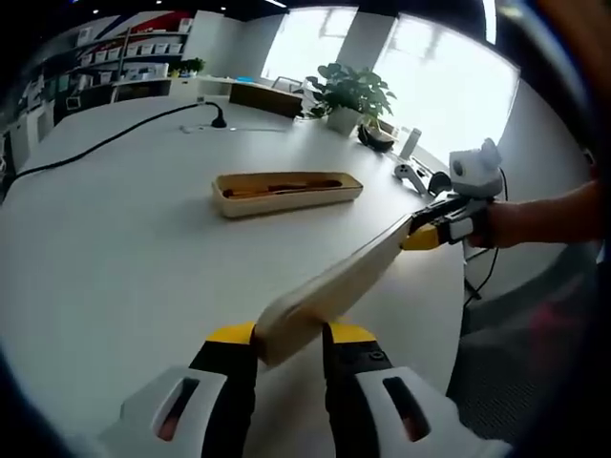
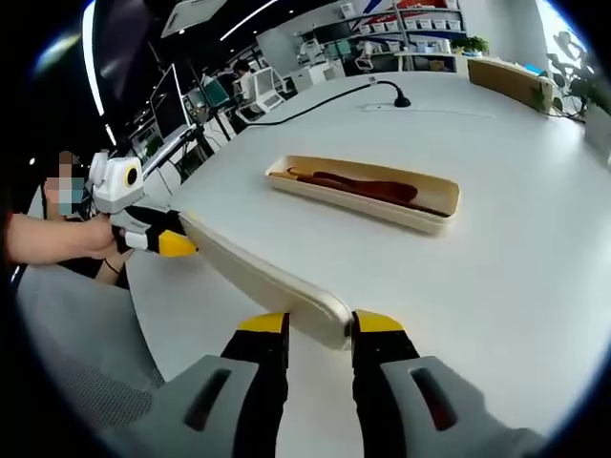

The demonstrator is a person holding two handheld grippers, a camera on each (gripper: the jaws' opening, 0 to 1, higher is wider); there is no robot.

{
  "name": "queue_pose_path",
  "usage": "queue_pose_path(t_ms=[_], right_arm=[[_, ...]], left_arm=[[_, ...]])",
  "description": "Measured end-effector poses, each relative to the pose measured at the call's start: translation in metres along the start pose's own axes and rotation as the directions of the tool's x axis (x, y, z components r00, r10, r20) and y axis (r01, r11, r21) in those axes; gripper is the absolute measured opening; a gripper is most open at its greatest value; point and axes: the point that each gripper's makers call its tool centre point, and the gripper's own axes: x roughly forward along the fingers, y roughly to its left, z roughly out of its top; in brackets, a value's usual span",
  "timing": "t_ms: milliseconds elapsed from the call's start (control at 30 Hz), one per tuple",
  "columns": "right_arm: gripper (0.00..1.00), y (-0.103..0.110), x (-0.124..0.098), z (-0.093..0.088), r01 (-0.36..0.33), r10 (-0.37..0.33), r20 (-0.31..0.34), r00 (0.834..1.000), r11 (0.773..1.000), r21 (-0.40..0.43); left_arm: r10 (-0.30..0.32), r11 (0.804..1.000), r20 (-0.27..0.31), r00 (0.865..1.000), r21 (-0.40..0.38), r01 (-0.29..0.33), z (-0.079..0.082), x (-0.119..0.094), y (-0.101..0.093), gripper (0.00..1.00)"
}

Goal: Arrange the utensils inside the cutlery case until each visible utensil rests in its matching compartment.

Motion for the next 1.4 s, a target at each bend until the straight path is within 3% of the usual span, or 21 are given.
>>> queue_pose_path(t_ms=[233,300,467,700,800,933,1100,1167,1300,1333,1400], right_arm=[[0.24,0.005,0.003,0.002,-0.003,0.003,-0.016,1.000,1.000,0.004],[0.26,0.000,0.004,0.004,0.026,-0.027,-0.023,0.999,0.999,-0.034],[0.27,-0.005,0.006,0.007,0.039,-0.040,-0.042,0.998,0.998,-0.039],[0.22,-0.006,0.008,0.004,0.099,-0.116,-0.076,0.990,0.974,-0.203],[0.22,-0.009,0.011,0.005,0.093,-0.108,-0.074,0.991,0.980,-0.176],[0.20,-0.012,0.010,0.006,0.089,-0.107,-0.082,0.991,0.977,-0.196],[0.19,-0.012,0.008,0.001,0.068,-0.091,-0.103,0.991,0.976,-0.207],[0.18,-0.012,0.008,0.002,0.051,-0.071,-0.091,0.993,0.977,-0.209],[0.18,-0.003,0.004,-0.004,-0.016,0.000,-0.141,0.990,0.994,-0.112],[0.18,-0.004,0.003,-0.004,-0.019,0.003,-0.143,0.990,0.994,-0.110],[0.17,-0.006,0.001,-0.007,-0.022,0.005,-0.151,0.989,0.994,-0.109]], left_arm=[[-0.011,0.999,-0.018,1.000,-0.052,0.010,-0.007,0.001,-0.001,0.28],[-0.013,0.998,-0.023,1.000,-0.063,0.011,-0.009,0.004,-0.003,0.28],[0.005,0.999,-0.035,0.999,-0.043,-0.007,-0.007,0.005,-0.003,0.27],[0.048,0.999,-0.057,0.997,0.012,-0.047,-0.007,0.008,-0.001,0.28],[0.084,0.996,-0.051,0.995,0.039,-0.082,0.001,0.010,0.003,0.30],[0.082,0.995,-0.042,0.996,0.056,-0.079,0.005,0.012,0.005,0.30],[0.032,0.999,-0.042,0.999,0.034,-0.031,0.007,0.007,0.001,0.31],[-0.006,0.999,-0.068,0.998,-0.039,0.004,0.001,0.007,-0.002,0.32],[0.028,1.000,-0.035,0.999,-0.004,-0.028,0.007,0.005,0.002,0.32],[0.034,0.999,-0.012,0.999,0.010,-0.034,0.010,0.005,0.001,0.33],[0.021,1.000,-0.027,0.999,-0.009,-0.021,0.005,0.007,-0.003,0.33]])
